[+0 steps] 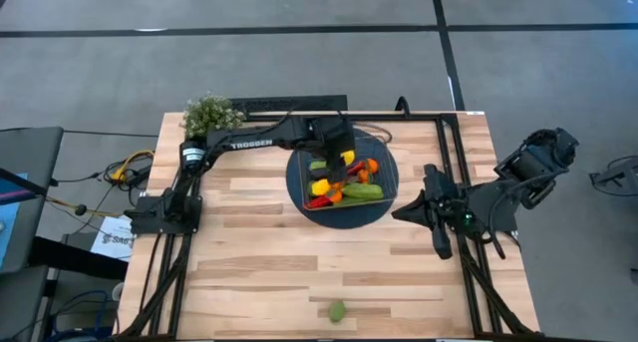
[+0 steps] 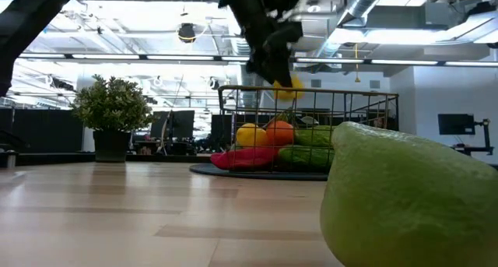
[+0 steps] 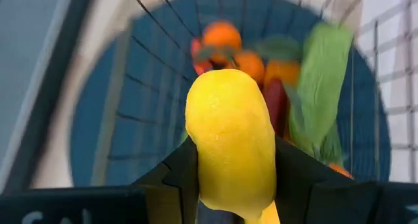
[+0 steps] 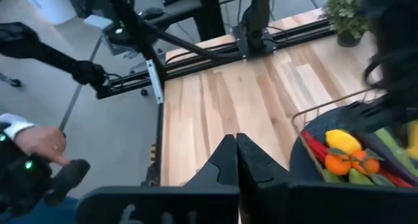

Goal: Build produce basket
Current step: Put the lemon into the wire basket

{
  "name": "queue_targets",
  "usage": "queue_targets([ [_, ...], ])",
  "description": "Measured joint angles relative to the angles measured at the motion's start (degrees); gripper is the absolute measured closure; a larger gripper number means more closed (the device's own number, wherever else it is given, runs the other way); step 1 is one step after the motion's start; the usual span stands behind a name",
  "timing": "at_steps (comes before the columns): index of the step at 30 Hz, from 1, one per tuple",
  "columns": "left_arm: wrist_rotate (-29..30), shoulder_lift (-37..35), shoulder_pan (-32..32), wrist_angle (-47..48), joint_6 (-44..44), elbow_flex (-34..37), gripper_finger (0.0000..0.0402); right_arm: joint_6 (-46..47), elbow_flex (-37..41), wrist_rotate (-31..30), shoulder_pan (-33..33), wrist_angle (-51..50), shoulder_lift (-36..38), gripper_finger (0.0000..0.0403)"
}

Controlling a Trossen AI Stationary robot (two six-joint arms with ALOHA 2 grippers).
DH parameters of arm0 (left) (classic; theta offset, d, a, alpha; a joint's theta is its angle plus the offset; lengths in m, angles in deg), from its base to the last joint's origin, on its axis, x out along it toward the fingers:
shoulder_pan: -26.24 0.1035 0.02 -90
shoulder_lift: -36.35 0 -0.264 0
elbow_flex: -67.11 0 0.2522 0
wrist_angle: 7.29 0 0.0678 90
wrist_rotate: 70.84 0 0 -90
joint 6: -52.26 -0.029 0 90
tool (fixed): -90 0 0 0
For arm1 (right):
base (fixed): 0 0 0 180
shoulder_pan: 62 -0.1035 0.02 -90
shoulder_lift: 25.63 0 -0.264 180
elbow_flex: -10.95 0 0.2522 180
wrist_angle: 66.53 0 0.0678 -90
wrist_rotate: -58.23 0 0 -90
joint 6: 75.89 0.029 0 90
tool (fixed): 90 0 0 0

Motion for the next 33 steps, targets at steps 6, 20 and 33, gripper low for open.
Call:
queue_targets([
  [6, 0.8, 0.1, -0.5, -2.4, -1.4, 6.8, 0.0285, 0.0, 0.0, -0.3, 0.1, 0.0, 0.0, 0.0397],
  [20, 2.1, 0.0, 0.0, -6.6, -1.6, 13.8, 0.0285, 0.1, 0.0, -1.5, 0.1, 0.0, 0.0, 0.0398],
  [33, 3.5, 0.0, 0.1, -5.0, 1.2, 11.0, 0.0155, 2.2, 0.0, 0.0, 0.1, -0.3, 0.0, 0.0387],
])
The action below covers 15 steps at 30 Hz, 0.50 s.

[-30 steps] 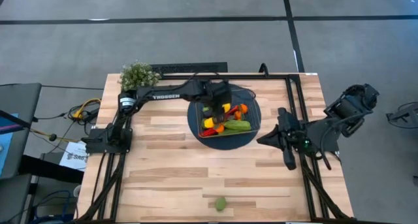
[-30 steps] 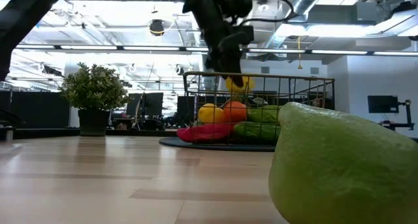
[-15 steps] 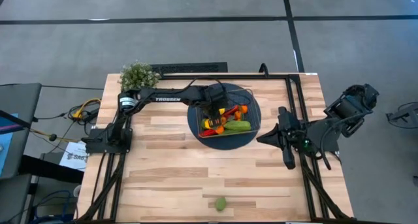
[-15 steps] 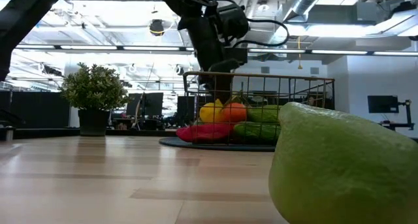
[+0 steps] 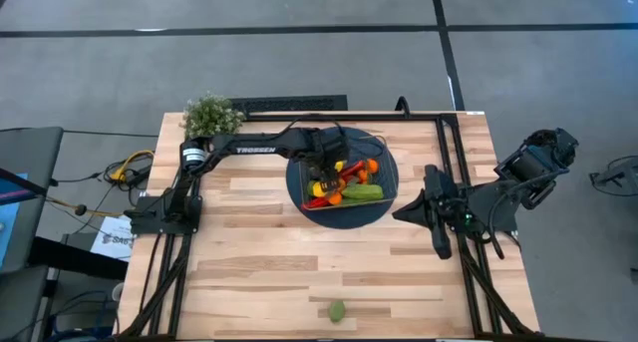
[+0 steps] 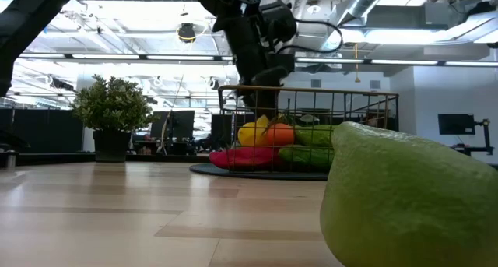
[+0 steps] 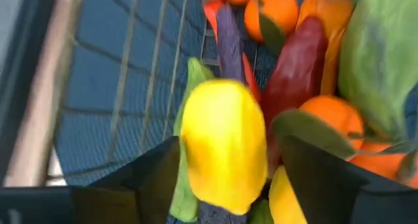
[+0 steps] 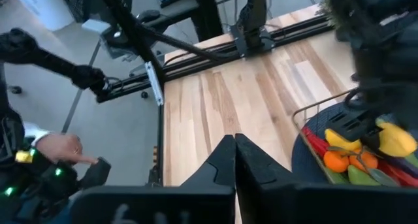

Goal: Build produce basket
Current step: Put the lemon into the wire basket, then put the green lime into the wire basket

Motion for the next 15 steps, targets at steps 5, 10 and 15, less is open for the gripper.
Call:
queue_targets([
  [5, 0.2, 0.0, 0.0, 1.7, -0.5, -3.1, 0.011, 0.0, 0.0, 0.3, 0.0, 0.0, 0.0, 0.0384],
  [10, 0.2, 0.0, -0.3, 9.3, -0.5, -8.3, 0.0092, 0.0, 0.0, 2.3, 0.0, -0.2, 0.0, 0.0386],
  [15, 2.3, -1.5, -3.1, 19.9, 1.1, -15.3, 0.0088, 4.2, 0.0, 5.4, 0.0, -2.9, 0.0, 0.0385],
])
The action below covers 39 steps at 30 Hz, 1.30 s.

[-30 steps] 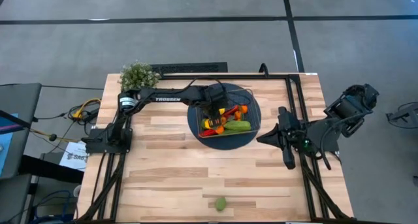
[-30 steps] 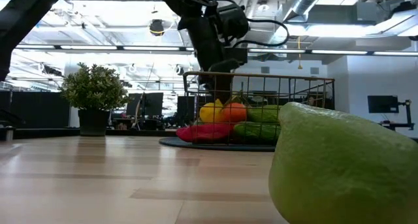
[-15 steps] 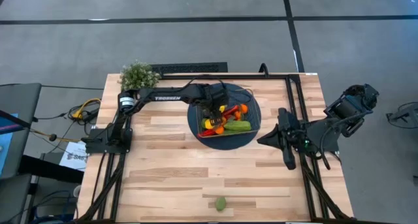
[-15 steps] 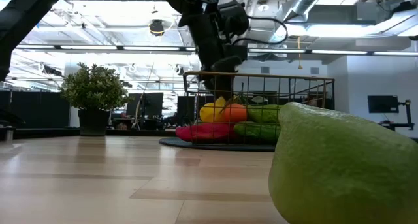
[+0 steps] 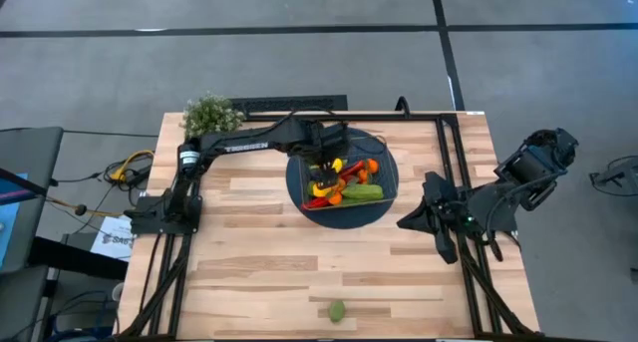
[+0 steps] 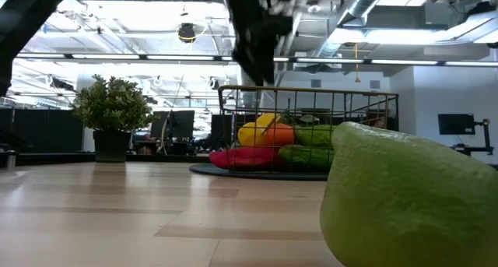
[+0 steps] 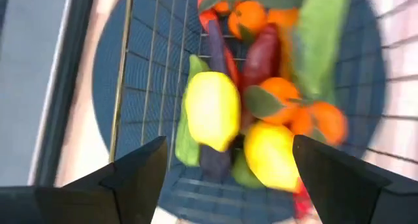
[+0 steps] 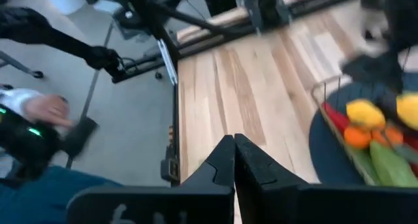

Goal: Build produce basket
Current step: Put the green lime into the wire basket

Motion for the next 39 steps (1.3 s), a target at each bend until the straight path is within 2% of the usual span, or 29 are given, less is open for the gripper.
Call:
queue_targets([
  [6, 9.8, -6.0, -7.5, 5.4, 3.7, -2.5, 0.0087, 5.6, 0.0, 1.5, 0.0, -6.7, 0.0, 0.0387],
  [10, 18.7, -10.8, -13.6, 10.9, 11.1, -2.4, 0.0087, 8.1, 1.5, 3.5, 0.0, -8.0, 0.0, 0.0383],
  [13, 23.0, -13.7, -17.6, 15.6, 18.2, -2.5, 0.0087, 9.1, 3.7, 4.5, 0.0, -7.6, 0.0, 0.0381],
  [21, 24.2, -15.6, -27.7, 21.0, 31.6, -2.1, 0.0087, 9.3, 12.0, 7.4, 0.0, -4.2, -3.0, 0.0397],
  [29, 24.0, -15.4, -35.6, 19.8, 42.4, 4.6, 0.0088, 12.0, 15.4, 15.2, -1.5, 2.4, -13.0, 0.04],
  [33, 23.0, -15.3, -38.6, 18.5, 47.4, 8.4, 0.0088, 14.8, 15.4, 19.6, -1.9, 9.7, -19.0, 0.0399],
  [39, 20.7, -15.3, -42.4, 14.5, 47.9, 13.9, 0.0088, 16.9, 15.4, 22.1, -2.9, 27.5, -27.3, 0.04],
])
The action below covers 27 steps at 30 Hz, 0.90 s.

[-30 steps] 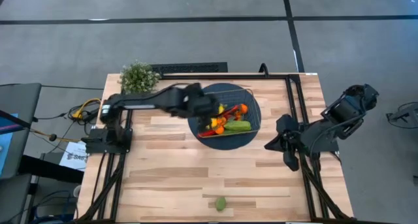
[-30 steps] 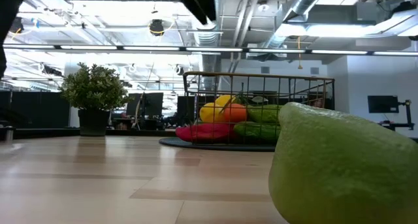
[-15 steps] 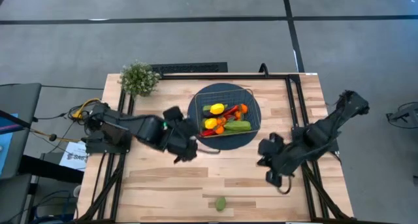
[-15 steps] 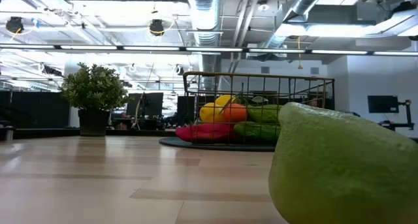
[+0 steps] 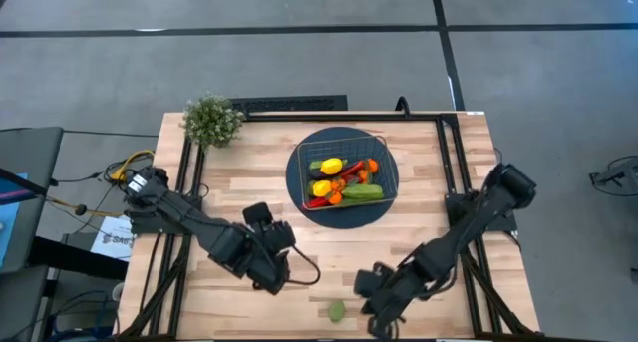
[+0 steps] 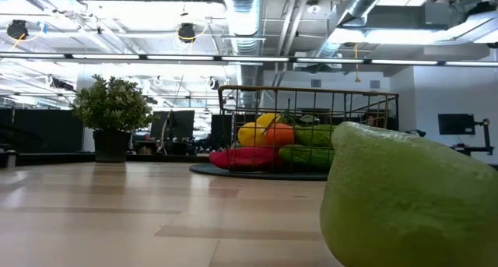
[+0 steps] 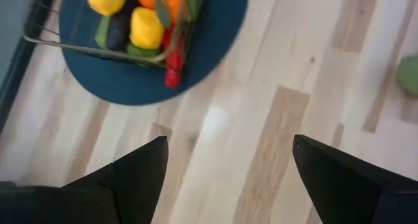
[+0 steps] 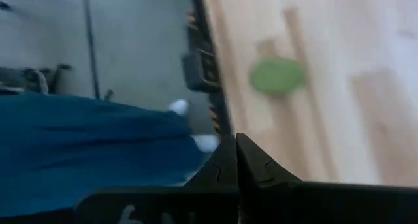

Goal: Build produce basket
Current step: Put the green lime into the wire basket

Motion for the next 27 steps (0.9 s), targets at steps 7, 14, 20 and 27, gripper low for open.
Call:
queue_targets([
  [7, 0.4, 0.0, -2.7, -1.2, -0.6, 2.0, 0.0088, 1.3, 0.0, 0.5, -1.2, 17.2, -7.5, 0.0401],
  [14, 0.7, -0.1, -3.7, -1.8, -3.2, 1.9, 0.0088, 3.3, -3.2, 2.8, -3.1, 22.8, -16.3, 0.0401],
  [20, 0.8, -0.1, -3.8, -1.8, -4.4, 1.9, 0.0088, 3.6, -7.5, 1.4, -3.4, 19.2, -22.5, 0.0401],
  [27, 1.3, -0.1, -3.9, -1.5, -4.7, 1.9, 0.0088, 0.9, -9.5, -3.4, -0.9, 10.6, -24.4, 0.0401],
])
